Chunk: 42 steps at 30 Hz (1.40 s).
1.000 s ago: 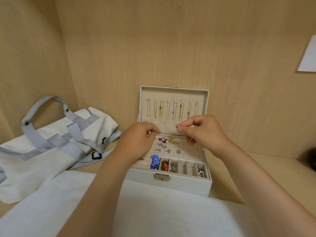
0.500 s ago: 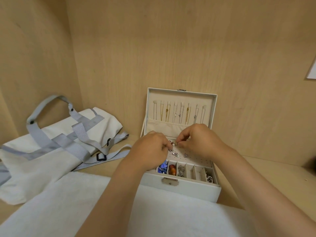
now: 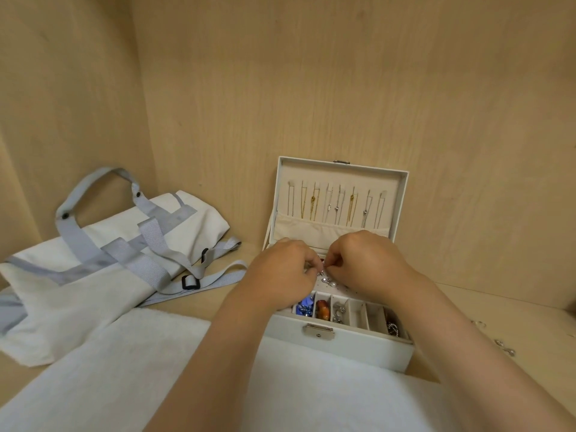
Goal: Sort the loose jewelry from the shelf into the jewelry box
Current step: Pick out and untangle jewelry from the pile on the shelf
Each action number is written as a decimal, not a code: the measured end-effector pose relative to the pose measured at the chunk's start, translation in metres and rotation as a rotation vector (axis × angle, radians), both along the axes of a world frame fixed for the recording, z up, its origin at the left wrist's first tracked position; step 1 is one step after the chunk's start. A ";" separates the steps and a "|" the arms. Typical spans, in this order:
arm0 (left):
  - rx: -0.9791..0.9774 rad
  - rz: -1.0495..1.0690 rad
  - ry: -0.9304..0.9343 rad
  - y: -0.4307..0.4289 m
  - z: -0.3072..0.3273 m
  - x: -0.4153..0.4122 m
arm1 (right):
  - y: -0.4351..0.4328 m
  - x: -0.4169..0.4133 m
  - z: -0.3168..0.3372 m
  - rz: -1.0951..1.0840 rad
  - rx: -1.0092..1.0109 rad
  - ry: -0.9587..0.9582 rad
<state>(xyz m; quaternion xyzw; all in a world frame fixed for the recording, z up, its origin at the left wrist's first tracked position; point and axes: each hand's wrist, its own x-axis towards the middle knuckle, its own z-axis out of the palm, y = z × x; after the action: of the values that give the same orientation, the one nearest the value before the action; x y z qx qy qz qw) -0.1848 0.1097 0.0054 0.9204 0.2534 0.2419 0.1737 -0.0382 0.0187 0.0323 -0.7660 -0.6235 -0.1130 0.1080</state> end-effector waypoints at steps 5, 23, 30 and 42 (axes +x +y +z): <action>0.010 0.007 -0.004 0.000 0.000 0.000 | -0.004 0.008 0.004 0.037 -0.066 0.127; 0.075 0.032 -0.027 -0.012 0.004 0.004 | -0.026 0.029 0.013 0.046 0.065 0.326; 0.019 -0.075 -0.166 -0.056 0.017 0.037 | -0.100 0.082 0.024 -0.049 0.075 0.363; -0.031 -0.243 0.217 -0.132 0.005 0.155 | -0.170 0.158 -0.020 -0.202 -0.060 0.394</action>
<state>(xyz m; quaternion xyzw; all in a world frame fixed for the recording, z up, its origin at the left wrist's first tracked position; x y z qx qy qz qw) -0.0295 -0.0224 0.0103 0.9622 0.1612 0.1142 0.1876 0.1194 -0.1510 0.0124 -0.8349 -0.5134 0.0471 0.1927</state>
